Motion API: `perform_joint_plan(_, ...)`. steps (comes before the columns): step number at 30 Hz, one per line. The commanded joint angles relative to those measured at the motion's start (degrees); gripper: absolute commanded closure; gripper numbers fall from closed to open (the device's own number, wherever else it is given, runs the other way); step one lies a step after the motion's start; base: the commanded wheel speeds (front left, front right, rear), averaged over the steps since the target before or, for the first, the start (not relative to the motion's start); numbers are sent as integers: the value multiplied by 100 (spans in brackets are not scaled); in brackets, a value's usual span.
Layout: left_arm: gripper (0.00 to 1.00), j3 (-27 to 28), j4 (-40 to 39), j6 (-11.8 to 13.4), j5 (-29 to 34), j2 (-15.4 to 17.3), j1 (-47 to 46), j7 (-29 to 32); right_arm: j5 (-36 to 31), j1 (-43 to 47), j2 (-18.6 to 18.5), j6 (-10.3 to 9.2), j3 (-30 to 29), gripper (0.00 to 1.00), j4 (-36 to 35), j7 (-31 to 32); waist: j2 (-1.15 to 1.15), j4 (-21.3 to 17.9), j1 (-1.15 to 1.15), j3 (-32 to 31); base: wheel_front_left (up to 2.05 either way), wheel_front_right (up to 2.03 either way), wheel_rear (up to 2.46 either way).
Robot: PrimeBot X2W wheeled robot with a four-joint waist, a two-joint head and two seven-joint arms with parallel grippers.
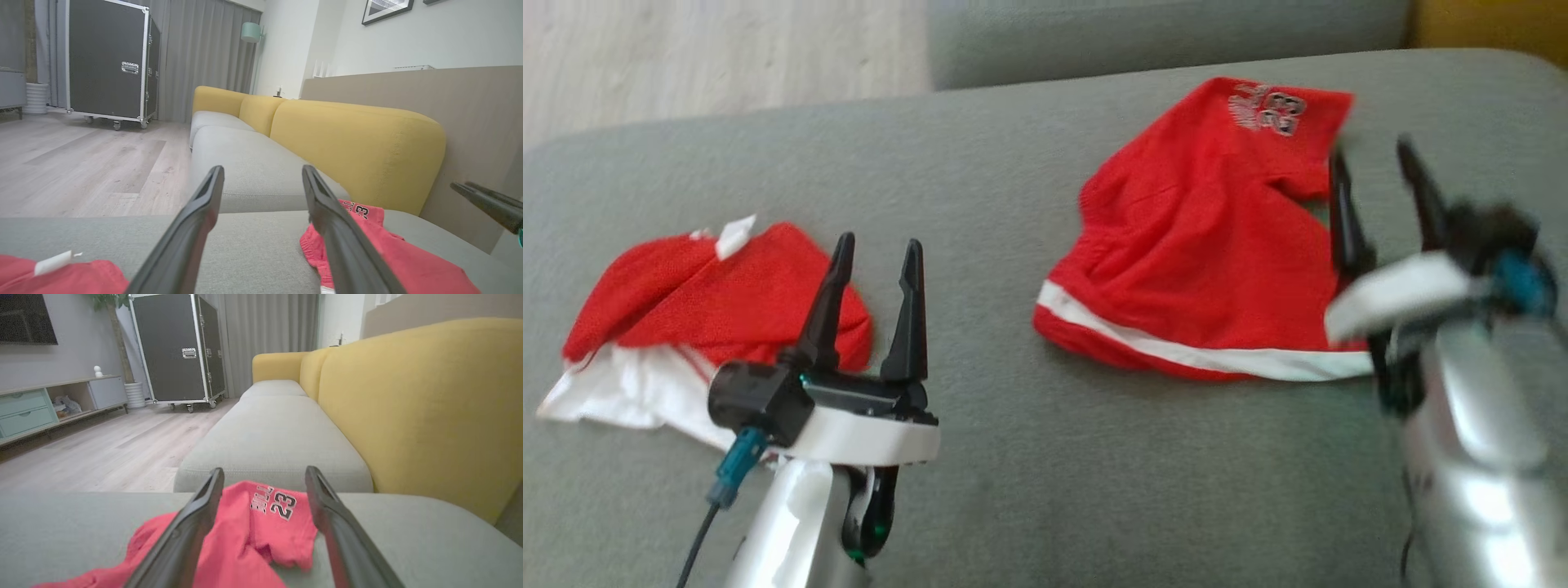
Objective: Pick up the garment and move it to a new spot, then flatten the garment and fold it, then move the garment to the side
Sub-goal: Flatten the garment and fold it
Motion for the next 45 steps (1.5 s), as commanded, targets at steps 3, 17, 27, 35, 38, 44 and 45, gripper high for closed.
perform_joint_plan(3, 0, 212, -186, -36, 31, 30, -13, -26, 47, 712, 275, 13, -51, 0, -759, -61, 0, -253, 1, -181, 0, 0, 0)
perform_joint_plan(17, 0, 92, 238, -130, 240, 30, -136, -26, 205, 1597, 425, 13, -126, 0, -1507, -62, 0, -456, 1, 26, 0, 0, 0)
perform_joint_plan(27, 0, -1013, 1445, -178, 202, 237, -891, 170, 293, 1523, 426, 13, -46, 0, -1511, -62, 0, -719, 1, 332, 0, 0, 0)
perform_joint_plan(35, 0, -1874, 2059, -180, -316, 409, -1528, 823, 344, 1499, 426, 13, -77, 0, -1517, -62, 0, -876, 1, 513, 0, 0, 0)
perform_joint_plan(38, 0, -2018, 2230, -180, -445, 450, -1721, 961, 357, 1483, 426, 13, -100, 0, -1537, -62, 0, -906, 1, 574, 0, 0, 0)
perform_joint_plan(44, 0, -2025, 2523, -108, -523, 541, -1979, 983, 377, 1461, 427, 13, -105, 0, -1543, -62, 0, -964, 1, 636, 0, 0, 0)
perform_joint_plan(45, 0, -2014, 2553, -92, -522, 553, -1997, 955, 383, 1459, 427, 13, -105, 0, -1545, -62, 0, -972, 1, 639, 0, 0, 0)
